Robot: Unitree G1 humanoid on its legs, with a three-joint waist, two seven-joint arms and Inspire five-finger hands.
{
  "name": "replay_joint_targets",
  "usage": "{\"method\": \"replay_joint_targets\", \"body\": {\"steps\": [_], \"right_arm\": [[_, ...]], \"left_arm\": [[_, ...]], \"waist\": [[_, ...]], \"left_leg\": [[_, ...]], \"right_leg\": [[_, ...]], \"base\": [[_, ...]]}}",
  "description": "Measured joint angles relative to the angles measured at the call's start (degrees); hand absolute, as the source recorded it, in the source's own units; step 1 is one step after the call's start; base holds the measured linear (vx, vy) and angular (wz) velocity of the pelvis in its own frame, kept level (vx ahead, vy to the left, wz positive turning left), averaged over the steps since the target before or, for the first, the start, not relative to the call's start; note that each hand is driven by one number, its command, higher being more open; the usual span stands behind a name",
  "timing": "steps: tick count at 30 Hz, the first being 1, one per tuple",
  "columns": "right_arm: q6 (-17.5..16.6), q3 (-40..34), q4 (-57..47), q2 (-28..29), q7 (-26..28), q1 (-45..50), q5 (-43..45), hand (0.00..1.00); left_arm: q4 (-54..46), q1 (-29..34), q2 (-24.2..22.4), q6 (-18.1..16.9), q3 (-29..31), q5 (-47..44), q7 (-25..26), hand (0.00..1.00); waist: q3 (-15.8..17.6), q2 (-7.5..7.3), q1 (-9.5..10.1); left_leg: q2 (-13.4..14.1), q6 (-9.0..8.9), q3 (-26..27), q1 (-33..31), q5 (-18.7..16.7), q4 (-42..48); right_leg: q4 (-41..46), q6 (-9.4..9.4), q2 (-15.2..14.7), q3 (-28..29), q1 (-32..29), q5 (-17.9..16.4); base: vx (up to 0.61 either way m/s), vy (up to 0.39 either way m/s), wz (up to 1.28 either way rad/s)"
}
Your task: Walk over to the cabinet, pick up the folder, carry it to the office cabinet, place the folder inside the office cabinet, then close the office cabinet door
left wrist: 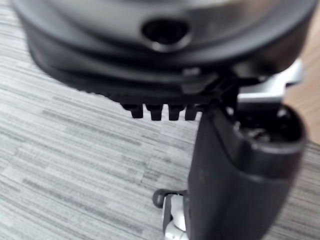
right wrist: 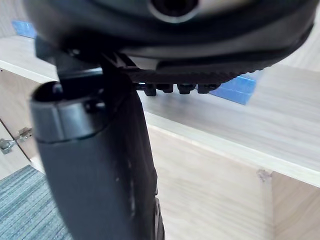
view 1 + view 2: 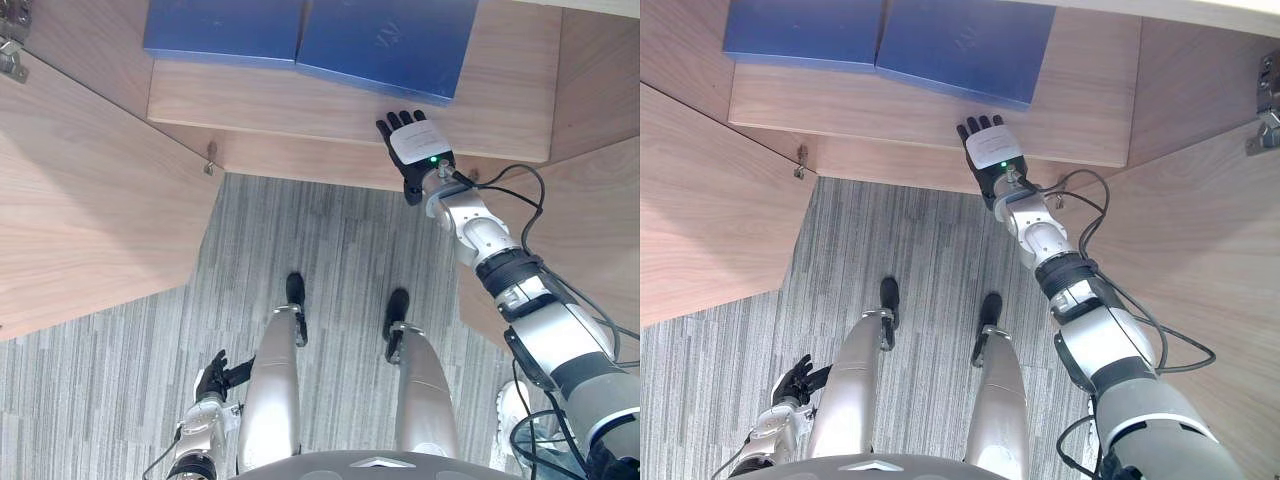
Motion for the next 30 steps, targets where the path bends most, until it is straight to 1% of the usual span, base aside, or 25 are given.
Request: {"method": "replay_joint_targets", "body": {"steps": [2,5,6,9,11,14,15,16,19,22,24,27,30], "right_arm": [[-0.6,0.0,1.5,0.0,0.5,-1.7,1.1,1.0],[-0.6,0.0,2.9,-0.1,0.7,-4.9,5.0,1.0],[-0.4,-0.1,3.8,-0.3,0.8,-6.5,7.2,1.0],[0.5,-0.5,4.0,-1.2,1.1,-8.7,10.0,1.0],[0.2,-0.7,4.7,-2.7,1.3,-11.4,13.8,1.0],[0.3,-4.7,5.6,-4.9,1.4,-17.0,25.3,1.0],[0.4,-5.1,5.7,-5.4,1.4,-17.9,26.4,1.0],[0.6,-5.8,6.7,-5.7,1.6,-20.2,30.4,1.0],[0.6,-5.9,8.4,-5.9,3.0,-21.9,35.1,1.0],[0.3,-6.4,9.2,-5.9,5.1,-22.3,38.5,1.0],[0.2,-6.6,10.2,-5.8,5.8,-22.9,38.6,1.0],[1.0,-6.8,12.9,-5.6,6.9,-23.7,38.6,1.0],[1.6,-7.4,12.9,-4.6,7.2,-23.6,38.6,1.0]], "left_arm": [[0.1,0.0,0.1,0.0,0.0,0.0,0.1,1.0],[0.1,0.0,0.2,0.0,0.0,0.0,0.0,1.0],[0.1,0.0,0.3,0.0,0.0,0.0,0.0,1.0],[0.3,0.0,0.3,0.0,0.1,0.0,0.0,1.0],[0.2,-0.1,0.3,0.0,0.1,0.0,-0.1,1.0],[0.0,-0.6,0.3,0.0,0.2,0.0,-0.4,1.0],[-0.1,-0.6,0.3,0.0,0.2,0.0,-0.5,1.0],[-0.3,-0.6,0.3,0.0,0.8,0.0,-0.6,1.0],[-0.3,-0.7,0.1,0.0,2.0,0.0,-1.4,1.0],[-0.6,-0.7,0.0,0.1,2.6,0.0,-2.2,1.0],[-0.9,-0.7,-0.1,0.1,2.7,0.0,-2.3,1.0],[-1.3,-0.7,-0.3,0.2,3.1,0.1,-2.6,1.0],[-1.4,-0.8,-0.7,0.2,4.0,0.1,-2.9,1.0]], "waist": [[0.1,-0.18,-0.04],[0.3,-0.49,-0.2],[0.4,-0.64,-0.25],[0.6,-0.86,-0.44],[1.0,-0.94,-0.43],[2.5,-0.79,-0.58],[2.5,-0.79,-0.7],[2.7,-0.64,-1.12],[3.0,-0.67,-1.46],[3.0,-0.63,-1.51],[3.0,-0.57,-1.47],[3.2,-0.4,-1.34],[3.6,0.01,-1.48]], "left_leg": [[-0.1,0.02,0.0,-0.1,0.1,0.0],[-0.2,0.08,0.0,-0.9,0.3,0.1],[-0.4,0.11,0.0,-1.4,0.5,0.2],[-0.5,0.12,-0.5,-1.9,0.8,0.2],[-0.6,0.14,-0.7,-2.0,0.8,0.4],[-0.8,0.23,-0.7,-2.7,0.7,1.3],[-0.8,0.23,-0.8,-3.2,0.7,1.4],[-0.8,0.26,-0.8,-3.9,0.7,2.0],[-0.8,0.26,-0.8,-4.0,0.7,2.2],[-0.7,0.26,-0.7,-4.0,0.7,2.5],[-0.7,0.25,-0.7,-4.0,0.7,2.7],[-0.2,0.25,-0.7,-4.3,0.7,3.1],[0.0,0.25,-0.6,-4.3,0.6,3.2]], "right_leg": [[0.1,0.0,-0.1,0.0,-0.1,0.0],[0.7,-0.07,-0.3,0.1,-1.2,-0.1],[0.9,-0.07,-0.4,0.1,-1.7,-0.1],[1.0,-0.08,-0.5,-0.4,-1.9,-0.1],[1.1,-0.08,-0.6,-0.4,-1.9,0.0],[1.7,-0.08,-0.7,-0.3,-2.5,0.0],[1.8,-0.08,-0.7,-0.3,-2.9,0.0],[2.0,-0.04,-0.7,-0.3,-3.4,0.0],[2.3,-0.04,-0.7,0.0,-3.6,0.0],[2.7,-0.06,-0.6,0.2,-3.8,0.0],[2.8,-0.09,-0.5,0.2,-3.8,0.0],[2.9,-0.14,-0.3,0.2,-3.8,0.0],[2.8,-0.21,-0.1,0.3,-3.9,0.2]], "base": [[0.0,0.0,0.0],[0.0,-0.008,0.02],[0.0,-0.028,0.08],[0.01,-0.021,0.08],[0.0,-0.018,0.05],[0.0,0.0,0.0],[0.0,0.0,0.0],[0.0,0.0,0.0],[0.0,0.0,0.0],[0.01,-0.031,-0.03],[0.0,-0.012,-0.02],[0.0,-0.021,-0.01],[0.01,-0.038,-0.05]]}}
